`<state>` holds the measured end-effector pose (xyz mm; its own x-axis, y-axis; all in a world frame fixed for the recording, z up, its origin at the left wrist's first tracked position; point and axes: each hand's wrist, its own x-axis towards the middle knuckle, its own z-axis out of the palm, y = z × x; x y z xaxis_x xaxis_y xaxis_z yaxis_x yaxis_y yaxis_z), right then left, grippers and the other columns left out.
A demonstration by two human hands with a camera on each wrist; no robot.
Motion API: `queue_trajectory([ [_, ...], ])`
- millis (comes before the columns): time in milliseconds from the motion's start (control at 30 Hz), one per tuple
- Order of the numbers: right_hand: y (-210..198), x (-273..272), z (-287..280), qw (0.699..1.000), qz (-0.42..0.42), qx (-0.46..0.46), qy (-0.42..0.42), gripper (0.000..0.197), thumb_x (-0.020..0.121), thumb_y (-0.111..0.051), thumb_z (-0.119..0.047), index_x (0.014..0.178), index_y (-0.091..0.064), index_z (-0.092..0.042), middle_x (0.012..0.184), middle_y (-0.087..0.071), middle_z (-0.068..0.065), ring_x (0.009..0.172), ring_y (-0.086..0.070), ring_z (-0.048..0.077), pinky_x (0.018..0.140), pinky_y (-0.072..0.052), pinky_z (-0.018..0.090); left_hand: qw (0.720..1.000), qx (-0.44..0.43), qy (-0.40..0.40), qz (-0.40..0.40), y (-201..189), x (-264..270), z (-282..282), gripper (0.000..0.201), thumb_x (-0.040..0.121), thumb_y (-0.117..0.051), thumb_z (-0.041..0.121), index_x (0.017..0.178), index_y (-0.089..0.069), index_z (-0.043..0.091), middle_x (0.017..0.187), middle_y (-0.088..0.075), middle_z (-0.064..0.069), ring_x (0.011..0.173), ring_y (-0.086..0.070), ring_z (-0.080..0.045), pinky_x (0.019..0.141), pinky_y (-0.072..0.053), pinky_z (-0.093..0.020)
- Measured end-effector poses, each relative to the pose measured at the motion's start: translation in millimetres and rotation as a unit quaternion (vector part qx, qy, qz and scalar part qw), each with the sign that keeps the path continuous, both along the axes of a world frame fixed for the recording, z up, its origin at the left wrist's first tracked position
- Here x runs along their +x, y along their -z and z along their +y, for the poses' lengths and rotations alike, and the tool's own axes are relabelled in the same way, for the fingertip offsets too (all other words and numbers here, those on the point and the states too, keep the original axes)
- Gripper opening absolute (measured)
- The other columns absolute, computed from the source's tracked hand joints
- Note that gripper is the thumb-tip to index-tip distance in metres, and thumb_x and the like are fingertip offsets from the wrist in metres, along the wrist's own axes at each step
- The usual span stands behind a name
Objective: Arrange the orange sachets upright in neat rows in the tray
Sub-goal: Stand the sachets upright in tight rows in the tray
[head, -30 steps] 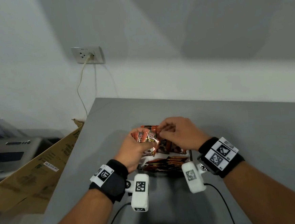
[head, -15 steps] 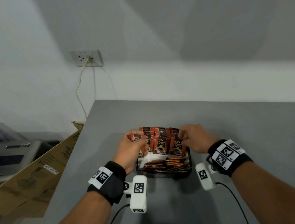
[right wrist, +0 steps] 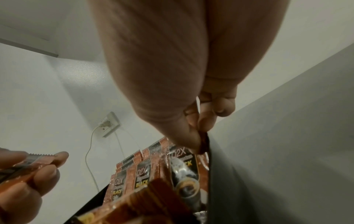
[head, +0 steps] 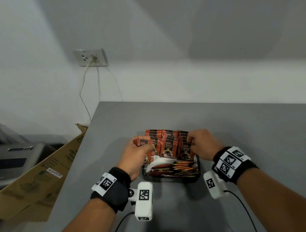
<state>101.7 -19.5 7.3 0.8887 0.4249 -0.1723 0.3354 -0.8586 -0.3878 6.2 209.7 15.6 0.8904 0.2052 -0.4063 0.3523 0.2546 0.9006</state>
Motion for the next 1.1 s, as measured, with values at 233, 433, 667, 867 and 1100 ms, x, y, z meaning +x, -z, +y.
queue_trajectory([
  [233, 0.9, -0.5, -2.2, 0.999, -0.016, 0.022, 0.017, 0.013, 0.089, -0.065, -0.006, 0.096, -0.068, -0.016, 0.104, -0.06, 0.0, 0.09, -0.059, 0.015, 0.076, -0.053, 0.026, 1.0, -0.021, 0.013, 0.012, -4.9, -1.5, -1.2, 0.038, 0.084, -0.047, -0.011, 0.113, -0.059, 0.01, 0.093, -0.066, -0.015, 0.084, -0.061, -0.025, 0.07, -0.055, -0.041],
  [433, -36.0, -9.4, 2.4, 0.988, -0.029, 0.149, 0.022, 0.005, 0.088, -0.07, -0.021, 0.093, -0.07, -0.022, 0.089, -0.066, -0.01, 0.08, -0.06, 0.0, 0.065, -0.044, 0.008, 0.998, -0.028, 0.049, -0.026, -5.2, 1.0, -3.1, 0.044, 0.082, -0.056, -0.019, 0.121, -0.055, 0.0, 0.101, -0.071, -0.023, 0.079, -0.07, -0.033, 0.08, -0.055, -0.052],
  [667, -69.1, -25.0, 51.2, 0.971, 0.051, 0.232, -0.027, 0.015, 0.085, -0.072, -0.016, 0.09, -0.075, -0.03, 0.082, -0.073, -0.013, 0.076, -0.066, -0.004, 0.07, -0.048, 0.009, 0.994, -0.013, 0.043, -0.103, -19.7, 5.3, -13.3, 0.044, 0.07, -0.072, -0.017, 0.108, -0.06, 0.003, 0.086, -0.069, -0.014, 0.073, -0.067, -0.025, 0.069, -0.058, -0.035],
  [867, -56.1, -8.1, 75.8, 0.987, 0.031, 0.158, 0.006, 0.015, 0.088, -0.066, -0.01, 0.088, -0.068, -0.025, 0.087, -0.069, -0.007, 0.084, -0.066, 0.008, 0.072, -0.052, 0.02, 0.989, 0.048, -0.137, -0.039, -14.2, -0.3, 20.5, 0.024, 0.091, -0.065, 0.006, 0.108, -0.055, 0.02, 0.097, -0.058, -0.006, 0.076, -0.057, -0.016, 0.068, -0.048, -0.032],
  [1100, -23.1, -11.7, 100.9, 0.997, 0.046, 0.054, -0.018, 0.023, 0.088, -0.056, 0.001, 0.086, -0.067, -0.02, 0.096, -0.067, -0.001, 0.088, -0.064, 0.017, 0.077, -0.055, 0.028, 0.99, 0.062, -0.128, -0.016, -6.6, -12.9, 32.3, 0.026, 0.093, -0.061, 0.004, 0.117, -0.055, 0.014, 0.098, -0.057, -0.008, 0.081, -0.056, -0.019, 0.071, -0.048, -0.033],
])
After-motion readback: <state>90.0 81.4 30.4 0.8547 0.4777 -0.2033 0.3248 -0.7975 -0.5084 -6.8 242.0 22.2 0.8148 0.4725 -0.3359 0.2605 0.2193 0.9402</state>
